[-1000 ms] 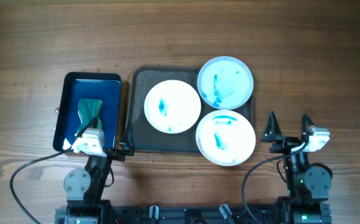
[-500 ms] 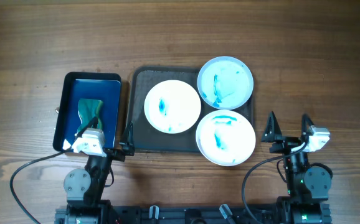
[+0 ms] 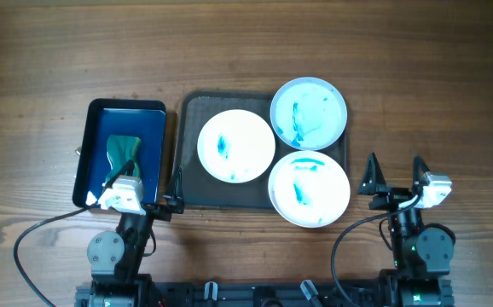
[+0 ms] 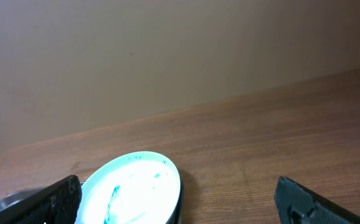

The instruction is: Clean dirty plates on tray and stack at the side

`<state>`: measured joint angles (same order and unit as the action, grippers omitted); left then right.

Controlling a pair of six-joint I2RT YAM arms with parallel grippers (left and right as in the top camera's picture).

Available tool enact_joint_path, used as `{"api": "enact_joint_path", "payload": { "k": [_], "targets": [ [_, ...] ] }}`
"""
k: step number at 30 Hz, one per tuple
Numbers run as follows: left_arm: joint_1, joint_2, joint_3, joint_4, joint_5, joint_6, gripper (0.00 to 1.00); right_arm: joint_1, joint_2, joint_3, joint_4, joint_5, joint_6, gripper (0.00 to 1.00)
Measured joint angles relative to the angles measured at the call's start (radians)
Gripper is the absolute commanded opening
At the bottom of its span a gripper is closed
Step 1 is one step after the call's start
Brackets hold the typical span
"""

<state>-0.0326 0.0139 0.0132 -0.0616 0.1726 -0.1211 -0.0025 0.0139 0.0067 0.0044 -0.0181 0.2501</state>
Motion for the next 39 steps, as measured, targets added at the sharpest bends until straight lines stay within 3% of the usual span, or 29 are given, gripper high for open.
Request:
{"api": "enact_joint_path", "payload": {
  "k": [21, 39],
  "targets": [
    [0.000, 0.000, 0.000, 0.000, 0.000, 0.000, 1.00, 0.000, 0.000, 0.000, 0.000, 0.000, -0.002, 1.00],
    [0.000, 0.000, 0.000, 0.010, 0.000, 0.000, 1.00, 0.000, 0.000, 0.000, 0.000, -0.080, -0.183, 1.00]
  ]
}}
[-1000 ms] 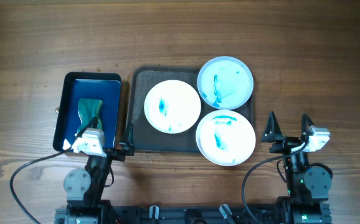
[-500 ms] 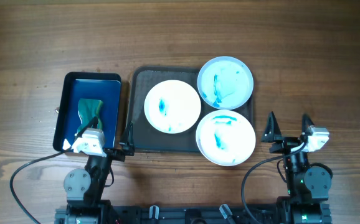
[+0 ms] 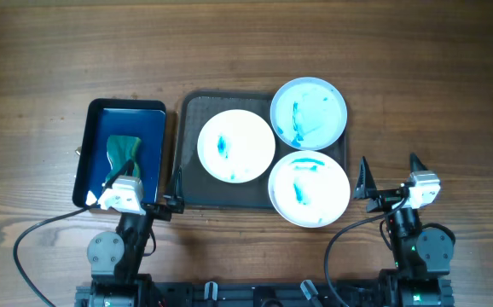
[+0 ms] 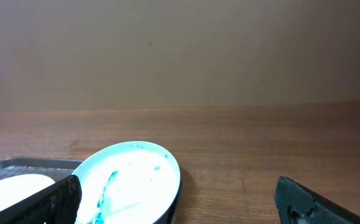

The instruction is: Clean dirty plates on tray and stack at the side

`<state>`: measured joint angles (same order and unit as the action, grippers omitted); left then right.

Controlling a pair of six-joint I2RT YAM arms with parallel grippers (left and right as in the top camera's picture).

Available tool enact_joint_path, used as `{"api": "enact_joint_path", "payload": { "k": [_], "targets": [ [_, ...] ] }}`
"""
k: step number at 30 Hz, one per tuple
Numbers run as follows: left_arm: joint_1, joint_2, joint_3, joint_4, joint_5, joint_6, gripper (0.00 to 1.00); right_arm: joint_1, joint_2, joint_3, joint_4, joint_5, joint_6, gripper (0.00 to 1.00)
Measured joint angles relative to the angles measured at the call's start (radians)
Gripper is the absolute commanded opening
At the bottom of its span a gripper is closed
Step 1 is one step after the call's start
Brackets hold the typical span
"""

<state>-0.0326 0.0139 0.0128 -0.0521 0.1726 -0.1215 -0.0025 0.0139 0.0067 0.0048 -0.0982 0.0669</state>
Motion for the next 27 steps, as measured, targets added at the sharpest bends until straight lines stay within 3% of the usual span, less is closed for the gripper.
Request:
{"api": "enact_joint_path", "payload": {
  "k": [18, 27],
  "targets": [
    [0.000, 0.005, 0.011, 0.029, 0.000, -0.080, 1.00, 0.000, 0.002, 0.000, 0.038, -0.039, -0.028, 1.00],
    [0.000, 0.114, 0.085, 0.029, 0.000, -0.083, 1.00, 0.000, 0.002, 0.000, 0.038, -0.043, -0.028, 1.00]
  ]
}}
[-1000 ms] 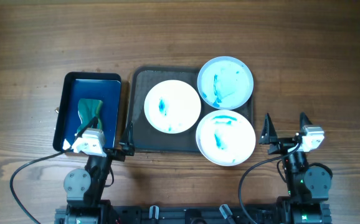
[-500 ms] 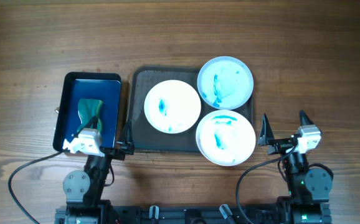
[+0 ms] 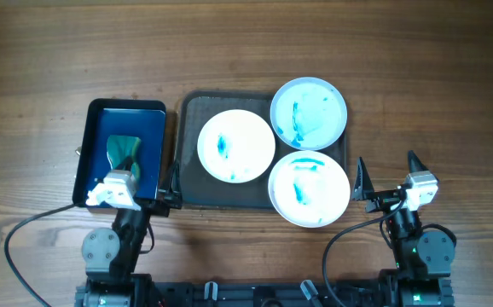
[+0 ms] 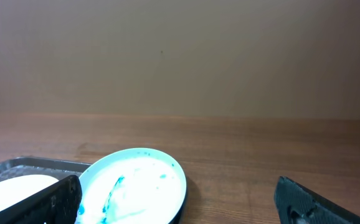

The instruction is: Clean dirty plates on tray and stack at the side

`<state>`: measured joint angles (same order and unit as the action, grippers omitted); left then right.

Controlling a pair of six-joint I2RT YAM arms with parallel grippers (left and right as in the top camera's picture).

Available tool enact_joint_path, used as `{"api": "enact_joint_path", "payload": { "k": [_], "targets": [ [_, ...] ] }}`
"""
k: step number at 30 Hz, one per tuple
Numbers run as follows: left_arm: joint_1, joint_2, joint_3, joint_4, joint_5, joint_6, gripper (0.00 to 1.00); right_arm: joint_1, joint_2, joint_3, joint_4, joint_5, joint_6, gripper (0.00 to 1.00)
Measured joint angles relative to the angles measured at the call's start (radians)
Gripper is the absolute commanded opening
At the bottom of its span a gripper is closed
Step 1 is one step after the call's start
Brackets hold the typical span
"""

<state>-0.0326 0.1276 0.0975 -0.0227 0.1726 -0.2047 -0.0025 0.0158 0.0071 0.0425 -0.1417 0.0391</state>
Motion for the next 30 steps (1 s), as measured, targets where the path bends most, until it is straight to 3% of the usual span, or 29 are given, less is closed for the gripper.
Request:
{"api": "enact_joint_path", "payload": {
  "k": [26, 30],
  "targets": [
    [0.000, 0.017, 0.034, 0.000, 0.009, -0.027, 1.00, 0.000, 0.003, 0.036, 0.000, -0.032, 0.002, 1.00],
    [0.000, 0.017, 0.090, -0.061, 0.009, -0.030, 1.00, 0.000, 0.011, 0.043, -0.002, -0.046, 0.005, 1.00]
  ]
}}
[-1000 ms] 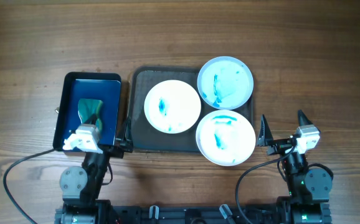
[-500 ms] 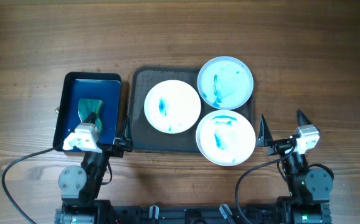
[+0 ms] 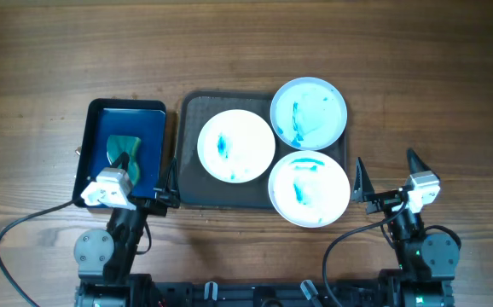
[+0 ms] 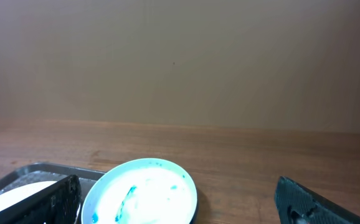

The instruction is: Clean dirty plates on tray and stack at the side

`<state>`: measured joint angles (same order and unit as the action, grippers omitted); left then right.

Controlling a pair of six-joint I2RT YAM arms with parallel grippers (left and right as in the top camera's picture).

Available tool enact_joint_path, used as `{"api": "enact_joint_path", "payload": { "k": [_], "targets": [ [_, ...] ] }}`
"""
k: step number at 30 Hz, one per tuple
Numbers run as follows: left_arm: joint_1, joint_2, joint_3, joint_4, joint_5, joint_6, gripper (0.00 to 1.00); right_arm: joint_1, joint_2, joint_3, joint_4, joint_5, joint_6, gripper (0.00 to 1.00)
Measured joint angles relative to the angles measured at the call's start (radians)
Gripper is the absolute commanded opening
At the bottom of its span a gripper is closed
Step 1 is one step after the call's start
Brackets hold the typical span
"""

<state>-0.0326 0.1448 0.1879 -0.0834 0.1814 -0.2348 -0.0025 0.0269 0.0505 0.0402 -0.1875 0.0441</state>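
Observation:
Three smeared plates lie on the dark grey tray (image 3: 187, 162): a white one (image 3: 235, 146) on its left, a light blue one (image 3: 309, 112) at back right, and a white one (image 3: 309, 188) at front right. All carry teal streaks. A green sponge (image 3: 121, 151) rests in the blue bin (image 3: 101, 115). My left gripper (image 3: 142, 170) hovers open over the bin's near end. My right gripper (image 3: 385, 166) stands open to the right of the front white plate. The right wrist view shows the light blue plate (image 4: 142, 193) ahead between the open fingers (image 4: 58, 202).
The blue bin sits just left of the tray. Bare wooden table (image 3: 434, 102) surrounds the tray on the right and at the back. In the right wrist view the tray's rim (image 4: 33, 169) runs at the lower left, with a plain wall behind the table.
My left arm has shifted a little to the left, uncovering slightly more of the sponge. The right wrist view has turned slightly, so the light blue plate sits further right. The plates have not moved.
At first my right gripper was tilted beside the tray and my left gripper covered the sponge's near end. Then the right gripper stood level and closer to the front plate. Later the left arm was further left. Both grippers stayed open and empty.

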Motion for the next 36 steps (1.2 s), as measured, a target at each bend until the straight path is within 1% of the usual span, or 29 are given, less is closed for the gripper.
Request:
{"api": "enact_joint_path", "payload": {
  "k": [6, 10, 14, 16, 19, 20, 24, 27, 28, 30, 32, 34, 36],
  "targets": [
    [0.000, 0.000, 0.015, -0.007, 0.005, -0.001, 1.00, 0.000, 0.101, 0.074, 0.000, -0.012, 0.000, 1.00],
    [0.000, 0.001, 0.017, -0.007, 0.014, -0.013, 1.00, 0.000, 0.232, 0.171, -0.001, -0.044, 0.000, 1.00],
    [0.000, 0.016, 0.059, -0.065, 0.018, -0.019, 1.00, 0.000, 0.406, 0.294, -0.007, -0.095, 0.000, 1.00],
    [0.000, 0.035, 0.087, -0.082, 0.019, -0.019, 1.00, 0.000, 0.461, 0.339, -0.026, -0.119, 0.000, 1.00],
    [0.000, 0.105, 0.167, -0.134, 0.019, -0.019, 1.00, 0.000, 0.547, 0.417, -0.086, -0.155, 0.001, 1.00],
    [0.000, 0.164, 0.219, -0.164, 0.019, -0.019, 1.00, 0.000, 0.583, 0.450, -0.113, -0.167, 0.003, 1.00],
    [0.000, 0.301, 0.342, -0.281, 0.019, -0.018, 1.00, 0.000, 0.645, 0.515, -0.187, -0.192, 0.003, 1.00],
    [0.000, 0.416, 0.474, -0.428, 0.019, -0.004, 1.00, 0.000, 0.691, 0.583, -0.298, -0.212, 0.003, 1.00],
    [0.000, 0.468, 0.542, -0.511, 0.019, 0.006, 1.00, 0.000, 0.712, 0.615, -0.344, -0.216, 0.003, 1.00],
    [0.000, 0.572, 0.681, -0.642, 0.019, 0.031, 1.00, 0.000, 0.777, 0.718, -0.460, -0.222, 0.004, 1.00],
    [0.000, 0.653, 0.795, -0.737, 0.028, 0.042, 1.00, 0.000, 0.843, 0.829, -0.578, -0.225, 0.003, 1.00],
    [0.000, 0.704, 0.854, -0.757, 0.051, 0.047, 1.00, 0.000, 0.915, 0.944, -0.711, -0.231, 0.004, 1.00],
    [0.000, 0.738, 0.873, -0.767, 0.089, 0.050, 1.00, 0.000, 0.998, 1.052, -0.789, -0.249, 0.004, 1.00]
  ]
}}
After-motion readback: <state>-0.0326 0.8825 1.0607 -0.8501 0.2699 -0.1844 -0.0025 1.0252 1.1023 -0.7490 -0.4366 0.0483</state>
